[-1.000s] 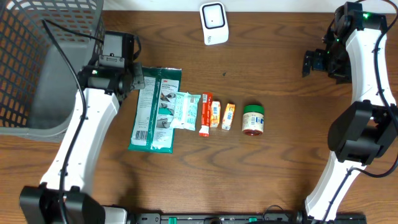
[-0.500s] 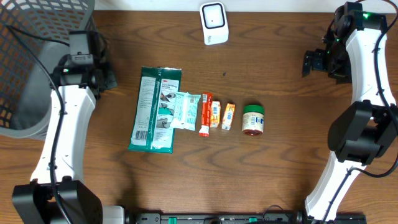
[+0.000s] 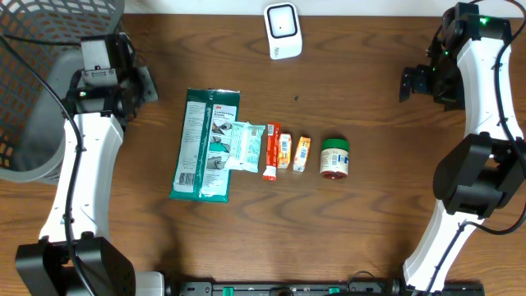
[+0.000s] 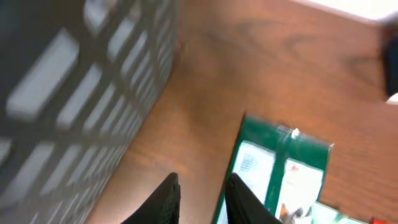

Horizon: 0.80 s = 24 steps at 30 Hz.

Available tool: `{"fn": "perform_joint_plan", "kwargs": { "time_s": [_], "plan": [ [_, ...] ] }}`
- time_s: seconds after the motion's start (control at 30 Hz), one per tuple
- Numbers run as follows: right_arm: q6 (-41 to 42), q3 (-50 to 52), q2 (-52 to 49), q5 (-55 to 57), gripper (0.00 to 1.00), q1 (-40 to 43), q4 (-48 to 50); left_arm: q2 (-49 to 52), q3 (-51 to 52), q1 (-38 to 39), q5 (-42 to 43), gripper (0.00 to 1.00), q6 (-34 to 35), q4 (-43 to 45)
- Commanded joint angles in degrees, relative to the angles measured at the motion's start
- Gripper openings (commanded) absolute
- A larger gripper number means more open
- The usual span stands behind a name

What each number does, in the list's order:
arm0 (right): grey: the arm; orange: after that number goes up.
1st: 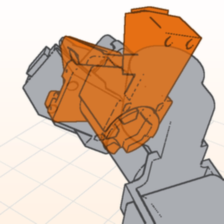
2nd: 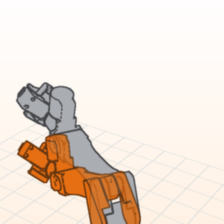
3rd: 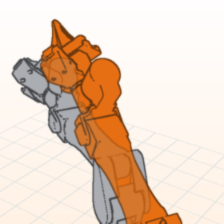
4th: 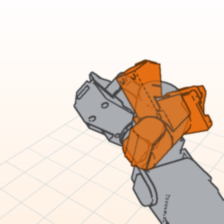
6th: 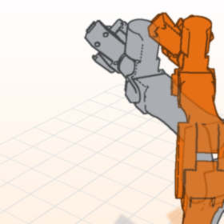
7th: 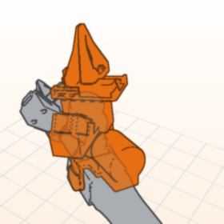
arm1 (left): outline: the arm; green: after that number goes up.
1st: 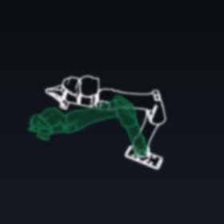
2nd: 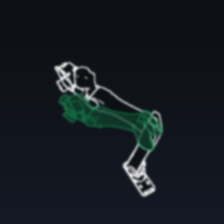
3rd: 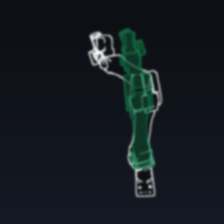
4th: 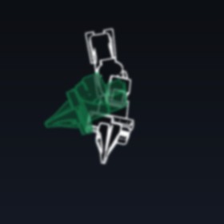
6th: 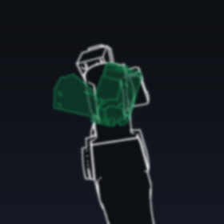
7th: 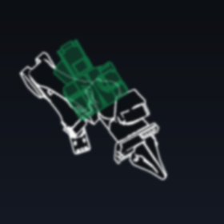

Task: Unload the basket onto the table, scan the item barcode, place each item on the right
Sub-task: 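Release the glove pack and lift the left gripper toward the basket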

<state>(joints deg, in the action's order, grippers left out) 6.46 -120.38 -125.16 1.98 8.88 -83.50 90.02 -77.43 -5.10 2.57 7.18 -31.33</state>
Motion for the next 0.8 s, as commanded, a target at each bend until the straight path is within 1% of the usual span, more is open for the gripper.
{"fn": "perform_joint_plan", "kwargs": {
  "time_s": [0.0, 0.1, 0.3, 0.77],
  "plan": [
    [-0.33, -0.66, -0.11, 0.33, 0.99, 0.02, 0.0, 0.22, 0.33, -0.24, 1.9, 0.25, -3.34, 4.76],
    [-0.33, -0.66, -0.11, 0.33, 0.99, 0.04, 0.02, 0.22, 0.33, -0.24, 1.42, 0.26, -5.11, 8.63],
    [-0.33, -0.66, -0.11, 0.33, 0.99, 0.04, 0.0, 0.61, 0.33, -0.33, -3.69, 0.26, -5.05, 12.57],
    [-0.33, -0.66, -0.11, 0.33, 0.99, 0.02, 0.0, 3.13, 0.33, -0.42, -5.03, 0.26, -5.05, 21.35]
  ]
}}
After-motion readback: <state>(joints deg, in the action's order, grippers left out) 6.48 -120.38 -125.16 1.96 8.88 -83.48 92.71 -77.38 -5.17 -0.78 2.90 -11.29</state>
